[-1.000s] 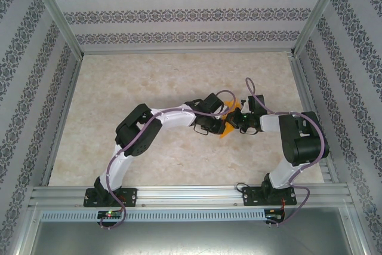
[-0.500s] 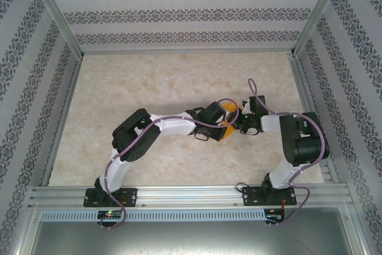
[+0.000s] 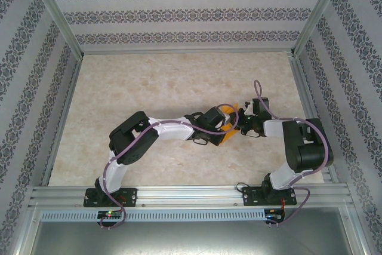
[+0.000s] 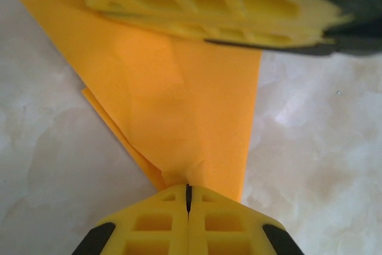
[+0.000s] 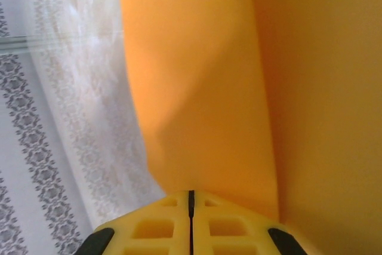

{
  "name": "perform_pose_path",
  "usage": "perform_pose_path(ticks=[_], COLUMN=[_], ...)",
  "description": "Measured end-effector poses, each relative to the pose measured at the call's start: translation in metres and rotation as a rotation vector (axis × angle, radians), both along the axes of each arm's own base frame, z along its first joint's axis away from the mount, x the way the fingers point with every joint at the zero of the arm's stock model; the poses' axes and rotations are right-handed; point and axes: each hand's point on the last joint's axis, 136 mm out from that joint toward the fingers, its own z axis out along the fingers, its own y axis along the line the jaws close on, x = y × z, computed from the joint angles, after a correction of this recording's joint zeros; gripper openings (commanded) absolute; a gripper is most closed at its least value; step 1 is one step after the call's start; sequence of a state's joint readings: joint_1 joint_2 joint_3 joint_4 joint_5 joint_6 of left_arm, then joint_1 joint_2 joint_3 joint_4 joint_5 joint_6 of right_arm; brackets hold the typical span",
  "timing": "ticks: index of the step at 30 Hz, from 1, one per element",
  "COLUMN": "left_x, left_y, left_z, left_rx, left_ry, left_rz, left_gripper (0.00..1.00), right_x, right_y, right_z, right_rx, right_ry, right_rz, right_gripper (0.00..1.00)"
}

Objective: Fold a paper plane with a square sheet of paper (pick it up from the middle)
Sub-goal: Fourth fold the wing at the center of the table.

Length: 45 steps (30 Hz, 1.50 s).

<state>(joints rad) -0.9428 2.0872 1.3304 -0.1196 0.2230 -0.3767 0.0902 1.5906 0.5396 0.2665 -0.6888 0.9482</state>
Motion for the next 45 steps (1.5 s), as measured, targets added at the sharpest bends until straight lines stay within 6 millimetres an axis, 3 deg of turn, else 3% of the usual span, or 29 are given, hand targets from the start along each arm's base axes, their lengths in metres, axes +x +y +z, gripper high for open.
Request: perform_pose_path(ticks=[7,14,25,35,45], left_x=[0.000,-0.001,-0.001,-0.003,-0.001], left_y=[0.000,0.000,0.001,0.004,0.004], left_z=[0.000,0.000,-0.001,-0.003,-0.003], left_rx=[-0.001,-0.002,-0.006,-0.016,-0.009], left_ry=[-0.002,-0.003,-0.022,-0.044,-0.062], left_rz=[-0.003,-0.008,-0.027,-0.037,-0.046], left_gripper=[0.07,0.06,0.06,0.05,0.05], right_x=[-0.020,-0.024,-0.004,0.002,0.023], right_y=[0.013,0.013,-0.001,-0.001,-0.005], right_z=[-0.002,-0.017,-0.021,-0.022,-0.021], right_rx=[0.033,0.019,-0.113,-0.121,-0.121], right_ry=[0.031,0.083,0.077,0.136,0.172], right_rz=[0.042,0.050,0.043,0.067,0.068], right_gripper=[0.07,0.10,0.12,0.07,0.07])
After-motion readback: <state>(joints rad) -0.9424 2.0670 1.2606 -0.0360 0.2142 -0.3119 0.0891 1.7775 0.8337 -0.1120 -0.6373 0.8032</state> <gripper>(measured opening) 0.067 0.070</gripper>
